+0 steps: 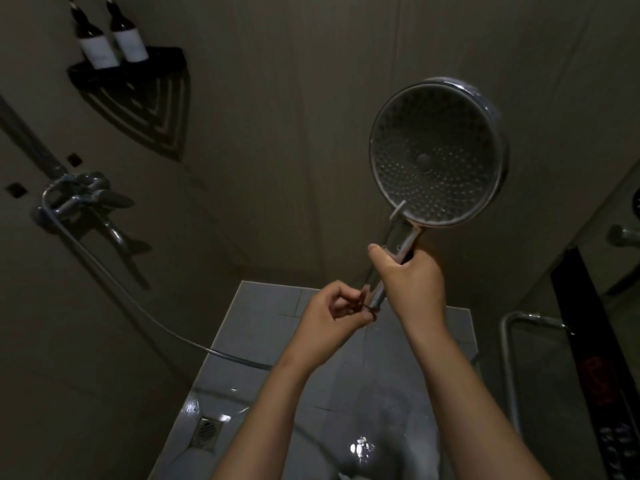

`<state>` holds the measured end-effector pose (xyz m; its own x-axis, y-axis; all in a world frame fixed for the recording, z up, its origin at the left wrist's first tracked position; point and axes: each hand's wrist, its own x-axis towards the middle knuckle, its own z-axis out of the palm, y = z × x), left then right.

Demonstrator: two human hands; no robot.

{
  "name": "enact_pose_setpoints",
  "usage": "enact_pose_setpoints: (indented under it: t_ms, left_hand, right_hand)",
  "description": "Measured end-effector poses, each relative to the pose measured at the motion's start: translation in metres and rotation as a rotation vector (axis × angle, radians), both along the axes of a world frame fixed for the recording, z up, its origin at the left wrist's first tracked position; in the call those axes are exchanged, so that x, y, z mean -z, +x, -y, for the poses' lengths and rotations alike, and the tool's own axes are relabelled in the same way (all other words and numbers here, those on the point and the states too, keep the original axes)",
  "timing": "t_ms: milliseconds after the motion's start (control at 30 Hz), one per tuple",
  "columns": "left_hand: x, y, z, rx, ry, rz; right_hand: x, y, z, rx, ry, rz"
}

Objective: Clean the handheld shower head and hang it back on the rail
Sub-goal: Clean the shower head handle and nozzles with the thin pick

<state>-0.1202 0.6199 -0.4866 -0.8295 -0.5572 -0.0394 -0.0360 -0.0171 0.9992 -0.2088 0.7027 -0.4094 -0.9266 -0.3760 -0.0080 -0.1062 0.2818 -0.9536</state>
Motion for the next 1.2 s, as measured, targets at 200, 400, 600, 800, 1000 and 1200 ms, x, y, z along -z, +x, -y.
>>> enact_pose_setpoints:
  t_ms: [200,400,600,800,1000,1200]
  left_hand:
    - [0.002,-0.002,-0.001,-0.125,-0.131,-0.004]
    - [0.006,-0.007,-0.004,-0.114,-0.095,0.024]
    - [0.008,-0.012,-0.004,0.007,-0.168,0.083]
    - [0.005,-0.009,-0.003,0.094,-0.102,0.123]
    - [-0.007,0.001,0.004,0.239,-0.025,0.107]
    - [-0.002,-0.007,-0.002,0.057,-0.039,0.078]
  right_hand:
    - [0.0,-0.001,0.001,0.002,-0.015,-0.016]
    - [0.0,0.0,0.001,-0.032,-0.013,0.024]
    - [0.002,-0.001,0.0,-0.018,-0.058,0.025]
    - [0.002,0.0,0.001,-0.021,-0.064,0.024]
    - [0.004,-0.007,-0.001,0.004,-0.079,-0.043]
    - [0.006,-0.014,-0.003,0.023,-0.115,-0.055]
